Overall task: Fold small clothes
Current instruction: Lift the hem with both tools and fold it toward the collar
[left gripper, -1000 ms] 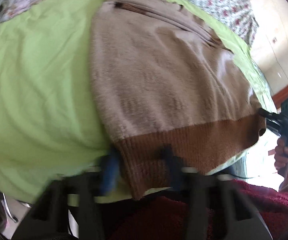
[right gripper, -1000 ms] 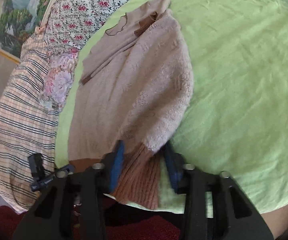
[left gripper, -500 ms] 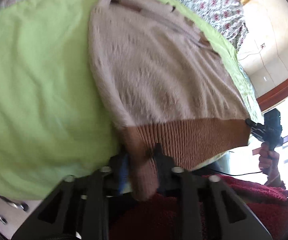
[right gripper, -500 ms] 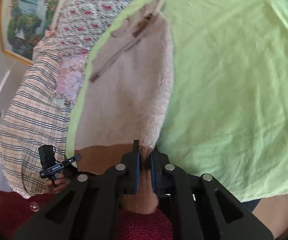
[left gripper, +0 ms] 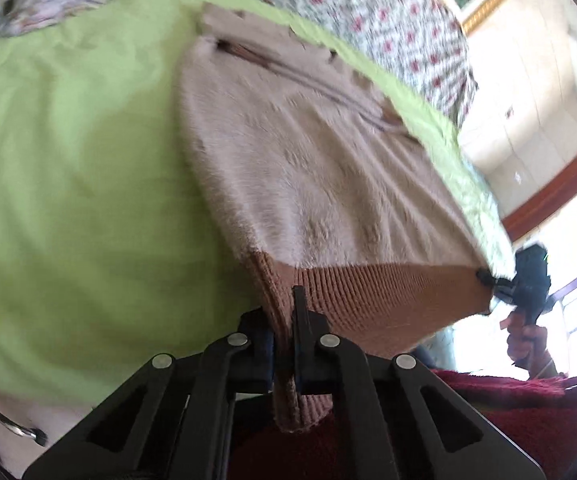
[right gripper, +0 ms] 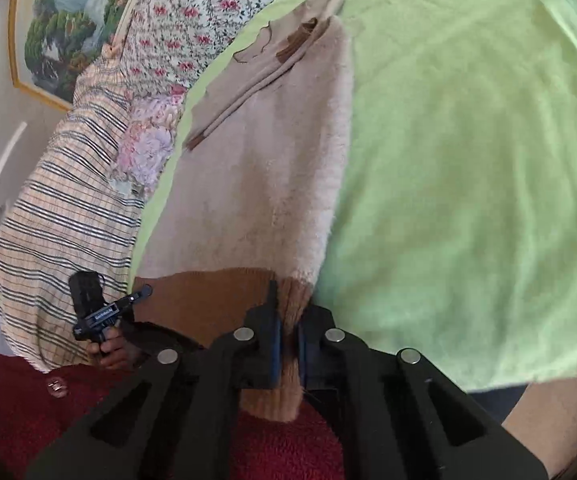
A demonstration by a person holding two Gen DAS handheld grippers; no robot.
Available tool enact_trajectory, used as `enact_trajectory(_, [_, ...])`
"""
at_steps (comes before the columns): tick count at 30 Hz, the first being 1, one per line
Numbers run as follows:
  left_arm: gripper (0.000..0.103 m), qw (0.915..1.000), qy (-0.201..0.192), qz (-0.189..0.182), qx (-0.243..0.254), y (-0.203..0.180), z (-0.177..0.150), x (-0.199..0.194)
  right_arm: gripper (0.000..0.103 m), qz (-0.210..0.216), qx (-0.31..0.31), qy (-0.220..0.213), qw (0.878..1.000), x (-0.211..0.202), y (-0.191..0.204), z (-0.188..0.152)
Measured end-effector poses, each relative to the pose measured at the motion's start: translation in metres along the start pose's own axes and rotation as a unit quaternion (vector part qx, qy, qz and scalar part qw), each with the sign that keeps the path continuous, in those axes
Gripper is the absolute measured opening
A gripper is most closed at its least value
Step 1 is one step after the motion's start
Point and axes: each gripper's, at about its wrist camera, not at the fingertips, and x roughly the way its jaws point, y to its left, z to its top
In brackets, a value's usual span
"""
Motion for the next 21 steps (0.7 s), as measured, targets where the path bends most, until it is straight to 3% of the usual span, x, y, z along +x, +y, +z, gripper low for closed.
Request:
enact_trajectory(4, [0.004, 0.9996, -0.02, -0.017, -0.014, 0.002, 0.007, -0.009, 0.007, 0.045, -0.011, -0.01, 0.999, 0.003, 0.012, 0.006])
enact_trajectory(10, [0.004, 0.9966, -0.068, -0.045, 0.009, -0.02, 0.042, -0.032, 0.007, 0.08, -0.033, -0.055, 0.995, -0.017, 0.038, 0.037])
enact_trajectory(15, [0.004, 0.99, -0.121, -0.055, 0.047, -0.033, 0.101, -0.04, 0.007, 0.096, -0.063, -0.11, 0.987, -0.017, 0.061, 0.097])
enact_trajectory(21, [0.004, 0.9769, -0.194, -0.05, 0.073, -0.044, 0.21, -0.03, 0.007, 0.079, -0.077, -0.16, 0.981, 0.006, 0.067, 0.195])
